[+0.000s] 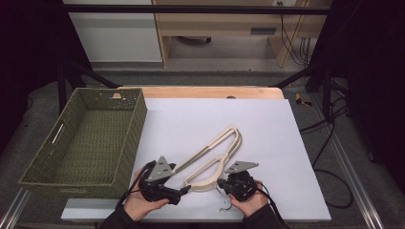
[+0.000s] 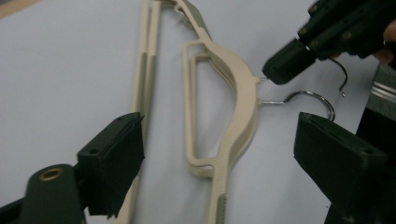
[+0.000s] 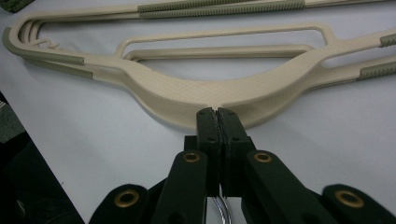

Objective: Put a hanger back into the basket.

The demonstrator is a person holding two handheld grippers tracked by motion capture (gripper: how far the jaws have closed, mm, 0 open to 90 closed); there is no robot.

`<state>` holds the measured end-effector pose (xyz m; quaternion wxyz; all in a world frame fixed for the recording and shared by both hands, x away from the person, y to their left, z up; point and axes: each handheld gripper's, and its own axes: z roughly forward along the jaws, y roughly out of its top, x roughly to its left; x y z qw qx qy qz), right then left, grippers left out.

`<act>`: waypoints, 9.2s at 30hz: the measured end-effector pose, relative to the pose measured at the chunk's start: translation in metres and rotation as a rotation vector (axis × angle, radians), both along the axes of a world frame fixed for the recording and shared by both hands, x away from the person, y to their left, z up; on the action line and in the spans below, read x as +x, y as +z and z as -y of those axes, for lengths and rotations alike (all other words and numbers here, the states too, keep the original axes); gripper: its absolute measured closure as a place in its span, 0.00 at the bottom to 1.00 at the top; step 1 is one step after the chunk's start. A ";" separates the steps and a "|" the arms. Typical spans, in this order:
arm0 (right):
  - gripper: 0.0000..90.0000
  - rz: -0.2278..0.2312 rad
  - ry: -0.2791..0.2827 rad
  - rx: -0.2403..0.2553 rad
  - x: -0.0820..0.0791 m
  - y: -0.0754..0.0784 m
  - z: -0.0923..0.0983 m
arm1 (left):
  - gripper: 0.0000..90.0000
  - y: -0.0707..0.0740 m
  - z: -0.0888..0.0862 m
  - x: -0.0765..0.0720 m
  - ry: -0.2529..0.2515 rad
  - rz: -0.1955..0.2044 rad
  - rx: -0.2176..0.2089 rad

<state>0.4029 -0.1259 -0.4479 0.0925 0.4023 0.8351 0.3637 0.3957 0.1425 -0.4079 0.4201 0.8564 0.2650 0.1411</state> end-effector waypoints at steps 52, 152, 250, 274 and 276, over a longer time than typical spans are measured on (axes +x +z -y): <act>0.28 0.305 -0.148 0.237 0.012 0.034 0.077 | 0.87 -0.009 0.046 0.020 -0.060 0.059 0.212; 0.08 0.349 -0.135 0.200 0.013 0.029 0.088 | 0.95 0.055 -0.276 0.104 0.375 -0.075 -0.070; 0.17 0.210 -0.018 0.150 0.000 0.008 0.037 | 0.10 0.035 -0.092 0.001 0.159 0.166 -0.245; 0.67 0.074 0.027 -0.015 -0.006 -0.027 0.000 | 0.11 -0.005 -0.064 0.001 0.114 0.068 -0.179; 0.72 0.050 0.022 -0.017 -0.007 -0.028 -0.001 | 0.11 -0.007 -0.062 0.002 0.110 0.063 -0.170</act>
